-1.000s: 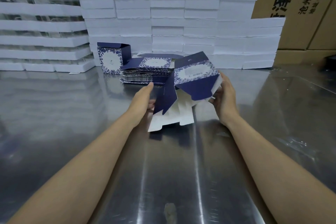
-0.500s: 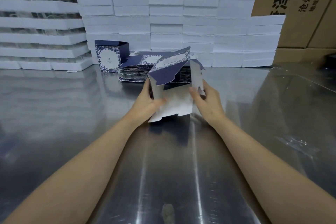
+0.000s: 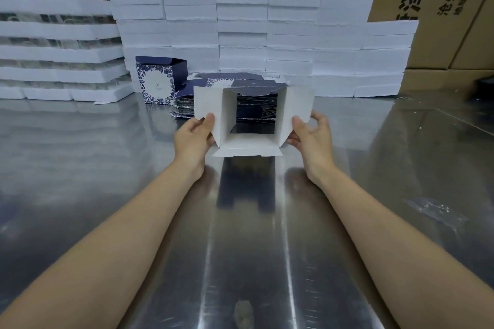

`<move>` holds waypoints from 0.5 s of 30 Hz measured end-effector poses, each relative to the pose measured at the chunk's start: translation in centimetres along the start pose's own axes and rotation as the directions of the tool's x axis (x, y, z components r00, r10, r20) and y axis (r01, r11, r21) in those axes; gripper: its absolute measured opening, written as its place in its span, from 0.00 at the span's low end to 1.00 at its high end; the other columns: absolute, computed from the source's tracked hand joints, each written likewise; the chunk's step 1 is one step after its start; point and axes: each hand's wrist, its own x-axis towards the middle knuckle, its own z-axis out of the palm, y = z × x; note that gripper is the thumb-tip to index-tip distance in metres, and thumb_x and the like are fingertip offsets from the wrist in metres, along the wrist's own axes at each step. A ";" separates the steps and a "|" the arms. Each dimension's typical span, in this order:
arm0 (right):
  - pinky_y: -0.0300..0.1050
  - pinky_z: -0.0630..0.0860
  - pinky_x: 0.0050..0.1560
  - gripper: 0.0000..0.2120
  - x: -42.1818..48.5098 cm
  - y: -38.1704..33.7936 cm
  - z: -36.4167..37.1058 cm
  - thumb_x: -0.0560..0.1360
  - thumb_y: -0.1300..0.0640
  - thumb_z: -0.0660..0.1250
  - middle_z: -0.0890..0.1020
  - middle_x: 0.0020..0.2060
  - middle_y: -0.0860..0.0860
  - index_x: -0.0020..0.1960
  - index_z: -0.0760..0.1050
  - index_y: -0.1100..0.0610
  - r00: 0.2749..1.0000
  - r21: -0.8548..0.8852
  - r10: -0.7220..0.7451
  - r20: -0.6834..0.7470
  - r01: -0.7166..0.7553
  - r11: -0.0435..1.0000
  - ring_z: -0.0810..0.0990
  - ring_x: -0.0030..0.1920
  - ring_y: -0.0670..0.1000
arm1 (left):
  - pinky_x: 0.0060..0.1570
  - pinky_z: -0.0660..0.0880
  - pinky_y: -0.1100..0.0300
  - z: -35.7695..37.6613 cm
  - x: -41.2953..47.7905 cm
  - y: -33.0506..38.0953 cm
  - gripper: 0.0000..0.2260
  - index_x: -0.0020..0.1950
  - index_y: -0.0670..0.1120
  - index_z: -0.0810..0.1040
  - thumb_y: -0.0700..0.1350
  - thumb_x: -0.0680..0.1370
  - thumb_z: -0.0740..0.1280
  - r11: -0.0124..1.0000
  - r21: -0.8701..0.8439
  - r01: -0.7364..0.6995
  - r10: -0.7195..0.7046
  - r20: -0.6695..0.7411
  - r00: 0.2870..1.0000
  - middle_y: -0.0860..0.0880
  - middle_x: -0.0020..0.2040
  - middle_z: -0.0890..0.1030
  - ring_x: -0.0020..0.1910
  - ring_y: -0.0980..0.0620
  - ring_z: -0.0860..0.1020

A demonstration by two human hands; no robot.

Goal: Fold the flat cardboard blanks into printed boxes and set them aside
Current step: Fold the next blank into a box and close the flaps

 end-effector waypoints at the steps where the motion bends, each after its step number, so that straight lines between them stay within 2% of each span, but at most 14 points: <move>1: 0.36 0.76 0.34 0.13 -0.1 -0.1 0.1 0.78 0.61 0.66 0.83 0.38 0.47 0.56 0.64 0.51 0.998 -0.062 -0.054 -0.037 0.052 0.997 0.79 0.30 0.44 | 0.33 0.77 0.65 0.0 0.0 0.0 0.10 0.39 0.44 0.72 0.44 0.79 0.67 0.999 -0.032 0.021 -0.021 -0.002 1.000 0.52 0.34 0.80 0.32 0.56 0.77; 3: 0.35 0.74 0.30 0.19 -0.5 -0.5 0.4 0.75 0.62 0.69 0.78 0.47 0.49 0.54 0.61 0.47 0.987 -0.131 -0.141 -0.072 0.130 0.983 0.78 0.27 0.46 | 0.28 0.72 0.68 -0.2 0.0 0.0 0.11 0.39 0.44 0.70 0.44 0.79 0.67 0.995 -0.090 0.034 -0.035 -0.004 0.999 0.54 0.28 0.77 0.26 0.60 0.75; 4: 0.36 0.75 0.30 0.18 -0.6 -0.5 0.5 0.75 0.62 0.69 0.75 0.48 0.48 0.51 0.62 0.46 0.984 -0.158 -0.168 -0.058 0.157 0.975 0.78 0.26 0.47 | 0.29 0.73 0.68 -0.4 0.0 0.1 0.11 0.40 0.44 0.70 0.44 0.80 0.66 0.993 -0.112 0.039 -0.039 -0.003 0.999 0.54 0.29 0.78 0.26 0.59 0.76; 7: 0.36 0.76 0.34 0.14 -0.6 -0.4 0.5 0.76 0.70 0.63 0.76 0.43 0.45 0.45 0.71 0.51 0.978 -0.239 -0.189 0.092 0.206 0.949 0.78 0.32 0.46 | 0.46 0.80 0.60 -0.7 0.3 0.3 0.07 0.47 0.41 0.73 0.44 0.79 0.67 0.986 -0.158 0.060 -0.062 -0.006 0.998 0.47 0.45 0.82 0.42 0.54 0.81; 8: 0.35 0.76 0.38 0.16 -0.6 -0.3 0.4 0.75 0.74 0.59 0.77 0.45 0.46 0.46 0.74 0.53 0.975 -0.236 -0.168 0.147 0.199 0.951 0.78 0.36 0.44 | 0.50 0.80 0.58 -0.7 0.3 0.3 0.07 0.49 0.41 0.73 0.44 0.79 0.67 0.983 -0.172 0.066 -0.068 -0.007 0.998 0.46 0.47 0.81 0.41 0.54 0.81; 11: 0.31 0.74 0.43 0.33 -0.9 -0.6 0.5 0.64 0.84 0.49 0.78 0.51 0.53 0.58 0.74 0.58 0.954 -0.178 -0.085 0.288 0.141 0.974 0.79 0.45 0.35 | 0.49 0.79 0.60 -0.7 0.2 0.3 0.06 0.49 0.42 0.74 0.44 0.79 0.67 0.978 -0.199 0.068 -0.072 -0.014 0.997 0.50 0.38 0.79 0.28 0.60 0.76; 13: 0.29 0.74 0.43 0.35 -0.9 -0.6 0.5 0.64 0.85 0.51 0.77 0.52 0.50 0.62 0.72 0.58 0.937 -0.188 -0.063 0.344 0.134 0.973 0.79 0.47 0.33 | 0.53 0.79 0.59 -0.6 0.1 0.4 0.07 0.52 0.41 0.75 0.44 0.80 0.67 0.973 -0.220 0.075 -0.082 -0.022 0.996 0.48 0.43 0.81 0.33 0.59 0.79; 15: 0.30 0.74 0.46 0.31 -1.0 -0.4 0.6 0.67 0.82 0.58 0.76 0.53 0.45 0.63 0.71 0.58 0.929 -0.239 -0.061 0.366 0.157 0.958 0.78 0.49 0.33 | 0.54 0.79 0.58 -0.6 0.1 0.5 0.08 0.55 0.40 0.74 0.44 0.80 0.66 0.970 -0.229 0.084 -0.092 -0.026 0.995 0.46 0.50 0.80 0.39 0.57 0.81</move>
